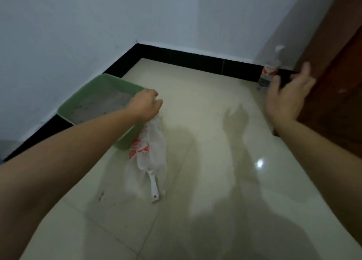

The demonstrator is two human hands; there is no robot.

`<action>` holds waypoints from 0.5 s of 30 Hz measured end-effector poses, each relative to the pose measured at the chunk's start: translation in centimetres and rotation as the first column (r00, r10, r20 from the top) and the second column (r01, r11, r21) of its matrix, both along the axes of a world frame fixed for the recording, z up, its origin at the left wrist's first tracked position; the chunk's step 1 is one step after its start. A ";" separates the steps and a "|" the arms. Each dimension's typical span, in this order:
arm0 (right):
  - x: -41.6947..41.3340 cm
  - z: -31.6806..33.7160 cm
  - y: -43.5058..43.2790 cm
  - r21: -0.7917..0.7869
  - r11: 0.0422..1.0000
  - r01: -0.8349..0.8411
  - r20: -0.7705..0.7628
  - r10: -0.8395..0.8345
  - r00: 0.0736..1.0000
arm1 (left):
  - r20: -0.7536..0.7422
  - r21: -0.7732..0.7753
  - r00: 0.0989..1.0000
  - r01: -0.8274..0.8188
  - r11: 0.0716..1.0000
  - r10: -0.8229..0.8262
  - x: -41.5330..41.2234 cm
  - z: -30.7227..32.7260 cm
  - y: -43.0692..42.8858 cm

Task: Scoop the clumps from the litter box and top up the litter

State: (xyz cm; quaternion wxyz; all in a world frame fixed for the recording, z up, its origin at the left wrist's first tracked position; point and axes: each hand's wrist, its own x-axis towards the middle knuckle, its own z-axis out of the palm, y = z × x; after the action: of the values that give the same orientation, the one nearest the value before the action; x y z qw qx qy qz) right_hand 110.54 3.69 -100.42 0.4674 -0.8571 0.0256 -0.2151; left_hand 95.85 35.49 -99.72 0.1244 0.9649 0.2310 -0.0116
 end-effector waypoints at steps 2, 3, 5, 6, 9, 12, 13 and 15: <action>-3.1 -2.1 6.0 -0.052 0.971 -0.234 -0.146 0.225 0.963 | 0.064 -0.027 0.998 -0.027 0.999 0.028 -2.1 -1.4 2.7; -4.1 -3.9 8.8 -0.050 0.938 -0.343 -0.209 0.326 0.922 | 0.111 -0.050 0.993 -0.036 0.998 0.042 -3.3 -2.4 3.8; -6.3 -6.2 13.4 -0.088 0.873 -0.479 -0.365 0.419 0.832 | 0.176 -0.093 0.981 -0.066 0.993 0.082 -6.0 -4.8 5.4; -7.7 -7.2 15.2 -0.118 0.827 -0.549 -0.445 0.450 0.774 | 0.190 -0.088 0.978 -0.074 0.993 0.090 -7.2 -6.0 5.7; -11.4 -10.1 20.1 -0.209 0.670 -0.712 -0.596 0.489 0.636 | 0.190 -0.050 0.975 -0.105 0.993 0.113 -11.5 -10.1 6.4; -13.5 -10.9 22.9 -0.315 0.558 -0.767 -0.624 0.487 0.611 | 0.086 -0.087 0.964 -0.244 0.966 0.252 -14.4 -14.1 6.2; -13.9 -11.1 23.8 -0.344 0.526 -0.778 -0.625 0.490 0.608 | 0.034 -0.148 0.941 -0.328 0.933 0.336 -14.8 -15.3 6.2; -14.2 -11.4 25.1 -0.392 0.441 -0.807 -0.633 0.507 0.585 | -0.058 -0.343 0.872 -0.475 0.811 0.486 -15.0 -17.4 6.4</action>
State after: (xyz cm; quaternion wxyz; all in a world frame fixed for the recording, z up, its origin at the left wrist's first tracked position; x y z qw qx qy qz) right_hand 96.29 28.82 -111.82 0.1683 -0.9217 -0.2947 0.1881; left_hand 80.89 41.87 -117.13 0.2947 0.8380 0.4593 -0.0048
